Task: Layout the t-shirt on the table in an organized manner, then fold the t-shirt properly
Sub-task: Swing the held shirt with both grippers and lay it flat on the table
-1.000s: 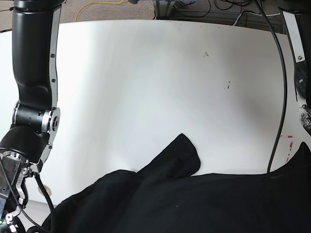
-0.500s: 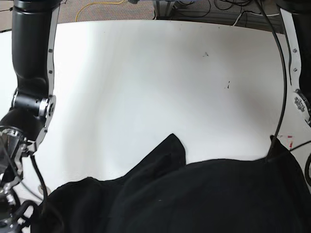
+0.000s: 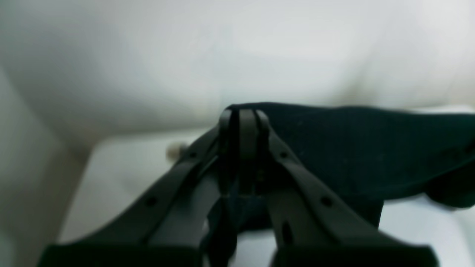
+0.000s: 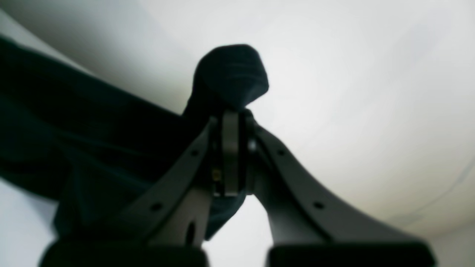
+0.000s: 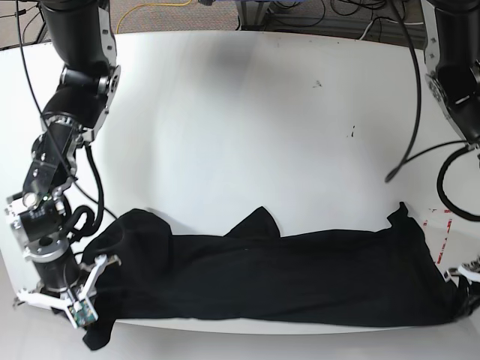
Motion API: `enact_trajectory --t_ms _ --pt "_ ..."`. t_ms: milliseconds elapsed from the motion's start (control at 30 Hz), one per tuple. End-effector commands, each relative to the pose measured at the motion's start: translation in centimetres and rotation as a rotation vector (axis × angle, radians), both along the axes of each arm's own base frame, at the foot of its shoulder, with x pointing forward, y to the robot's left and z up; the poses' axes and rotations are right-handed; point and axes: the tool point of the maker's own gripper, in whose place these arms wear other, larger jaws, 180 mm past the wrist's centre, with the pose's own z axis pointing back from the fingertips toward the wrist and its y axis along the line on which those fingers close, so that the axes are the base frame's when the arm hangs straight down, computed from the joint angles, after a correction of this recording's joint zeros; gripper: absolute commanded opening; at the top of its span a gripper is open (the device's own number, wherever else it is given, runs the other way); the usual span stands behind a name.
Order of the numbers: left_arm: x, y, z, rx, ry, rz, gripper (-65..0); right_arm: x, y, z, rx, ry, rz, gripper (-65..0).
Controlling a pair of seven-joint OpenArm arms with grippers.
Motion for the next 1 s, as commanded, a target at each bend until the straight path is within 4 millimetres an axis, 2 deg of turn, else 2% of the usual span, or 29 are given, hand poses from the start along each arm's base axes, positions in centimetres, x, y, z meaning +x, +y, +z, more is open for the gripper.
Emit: enact_trajectory --t_ms 0,33,67,333,467,667,767,967 --pt "-1.5 -0.5 -0.1 0.024 -0.033 -0.016 -64.7 -1.3 0.6 -1.4 0.032 0.000 0.017 -64.8" --pt "-1.8 -0.7 -0.7 0.025 -0.022 -0.019 -64.7 -1.6 0.7 -2.0 0.037 0.012 0.017 -64.8" --pt "-2.8 -0.9 -2.5 0.015 0.009 -0.023 -64.7 -2.3 0.8 -3.9 0.058 0.051 0.012 -64.8" --pt "-7.8 -1.2 -9.8 -0.002 0.172 -0.022 -64.7 -5.5 1.0 -10.8 0.135 0.204 -0.016 -64.8" --pt "-10.5 -1.1 -12.6 0.017 0.248 -0.014 -64.7 -7.3 1.2 -14.0 0.160 0.283 -0.025 -64.8" --pt "-15.7 0.2 -17.2 0.029 0.402 0.027 -64.7 -10.6 2.0 -18.5 0.182 0.404 -0.029 -64.8" --pt "-18.2 1.3 -19.1 0.035 0.474 0.056 -64.7 -12.3 2.7 -20.6 0.206 0.465 -0.034 -64.8" --pt "-23.2 3.3 -21.1 0.111 0.576 0.050 -65.0 -16.0 2.5 -24.2 0.239 0.576 -0.069 -64.8"
